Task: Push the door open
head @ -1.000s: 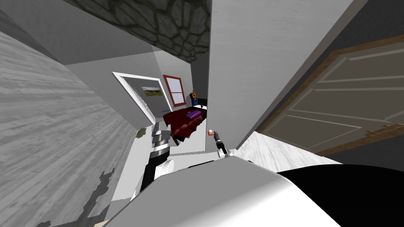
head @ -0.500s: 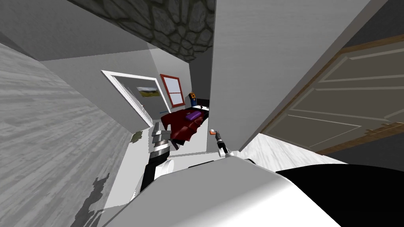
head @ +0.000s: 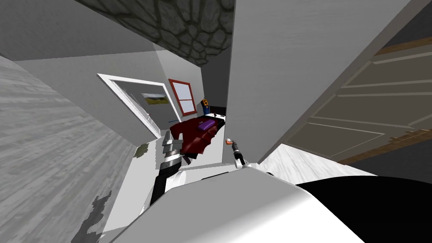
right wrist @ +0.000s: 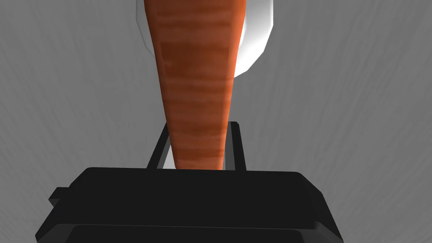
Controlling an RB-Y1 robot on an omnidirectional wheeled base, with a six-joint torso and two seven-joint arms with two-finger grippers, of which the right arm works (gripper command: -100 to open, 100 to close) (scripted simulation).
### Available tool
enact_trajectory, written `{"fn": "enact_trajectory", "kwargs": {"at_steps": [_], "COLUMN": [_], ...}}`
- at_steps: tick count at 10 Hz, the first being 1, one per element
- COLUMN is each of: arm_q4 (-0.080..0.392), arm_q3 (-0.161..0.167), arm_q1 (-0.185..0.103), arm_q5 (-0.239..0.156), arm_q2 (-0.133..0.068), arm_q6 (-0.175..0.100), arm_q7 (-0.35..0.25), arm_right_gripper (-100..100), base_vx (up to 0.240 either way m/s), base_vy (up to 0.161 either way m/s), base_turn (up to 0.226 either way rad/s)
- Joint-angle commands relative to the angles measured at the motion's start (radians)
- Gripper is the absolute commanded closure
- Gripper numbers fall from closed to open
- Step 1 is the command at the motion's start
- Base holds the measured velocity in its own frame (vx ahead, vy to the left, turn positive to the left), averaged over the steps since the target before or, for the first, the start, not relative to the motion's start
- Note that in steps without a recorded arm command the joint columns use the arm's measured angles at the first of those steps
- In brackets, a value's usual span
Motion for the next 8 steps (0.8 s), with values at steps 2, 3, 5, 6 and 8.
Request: {"fn": "enact_trajectory", "kwargs": {"at_steps": [2,3,5,6,8], "arm_q4": [-0.008,-0.008,-0.008,-0.008,-0.008], "arm_q3": [-0.029,-0.037,-0.052,-0.061,-0.073], "arm_q1": [-0.007,-0.006,-0.005,-0.004,-0.003], "arm_q5": [-0.017,-0.023,-0.032,-0.037,-0.045], "arm_q2": [-0.004,-0.004,-0.002,-0.001,0.001], "arm_q6": [0.003,0.003,0.003,0.004,0.004], "arm_q7": [0.012,0.016,0.022,0.025,0.030], "arm_right_gripper": [100,100,100,100,100], "base_vx": [0.176,0.180,0.168,0.160,0.148], "base_vy": [0.101,0.088,0.061,0.091,0.082], "base_turn": [-0.071,-0.061,-0.047,-0.058,-0.059]}}
